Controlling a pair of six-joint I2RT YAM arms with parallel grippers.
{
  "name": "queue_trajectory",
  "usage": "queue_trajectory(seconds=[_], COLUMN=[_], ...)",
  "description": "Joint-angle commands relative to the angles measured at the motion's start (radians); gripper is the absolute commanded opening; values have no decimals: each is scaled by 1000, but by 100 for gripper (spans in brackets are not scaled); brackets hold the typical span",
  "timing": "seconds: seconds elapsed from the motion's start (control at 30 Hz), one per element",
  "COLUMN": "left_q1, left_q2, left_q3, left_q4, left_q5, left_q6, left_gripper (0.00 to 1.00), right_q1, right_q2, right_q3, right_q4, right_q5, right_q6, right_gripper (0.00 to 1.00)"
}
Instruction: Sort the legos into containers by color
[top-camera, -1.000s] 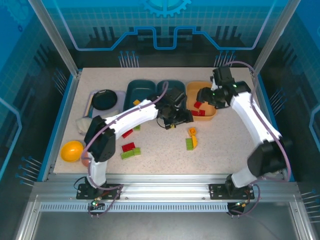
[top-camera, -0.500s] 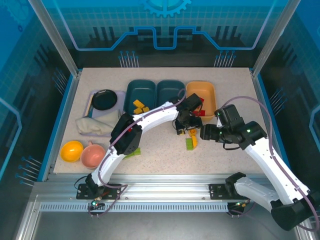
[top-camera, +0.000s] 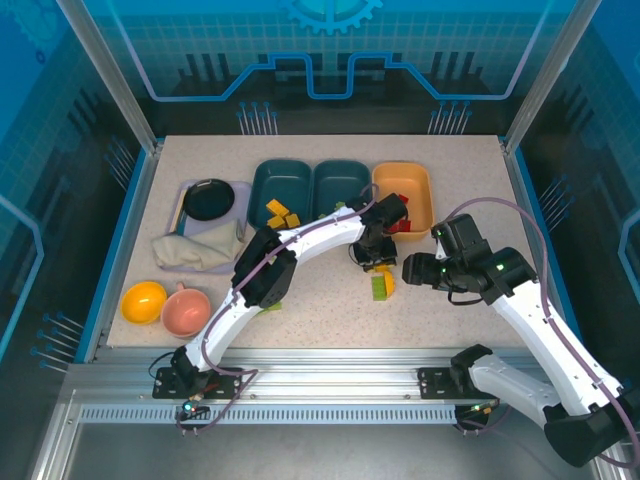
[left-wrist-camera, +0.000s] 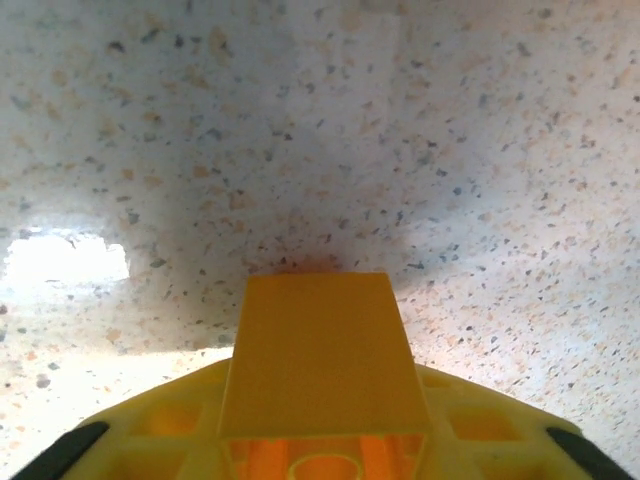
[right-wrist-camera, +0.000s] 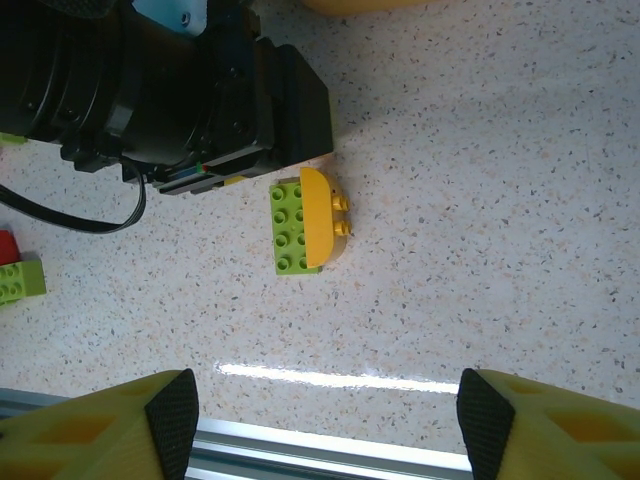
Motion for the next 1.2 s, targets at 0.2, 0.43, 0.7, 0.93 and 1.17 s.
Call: queue_trajectory(seconds=[0.2, 0.43, 0.7, 0.93, 1.17], left_q1=[12, 211, 500, 575, 602], left_q2=[-213, -478, -433, -138, 29], left_q3=[-34, -298, -299, 10, 152], left_q4=[-136, -109, -13, -83, -123], left_q5=[-162, -204, -142, -107, -57], left_q6=[47, 56, 115, 140, 105], left_gripper=[21, 21, 22, 23, 29], right_q1=[24, 198, 391, 404, 384], right_q2=[-2, 102, 322, 468, 541], right_q3=[5, 55, 162, 270, 311], right_q4=[60, 203, 425, 458, 438], right_q5=[-77, -88, -60, -46, -60], right_q6=[-54, -133, -156, -139, -128], right_gripper=[70, 70, 73, 74, 74])
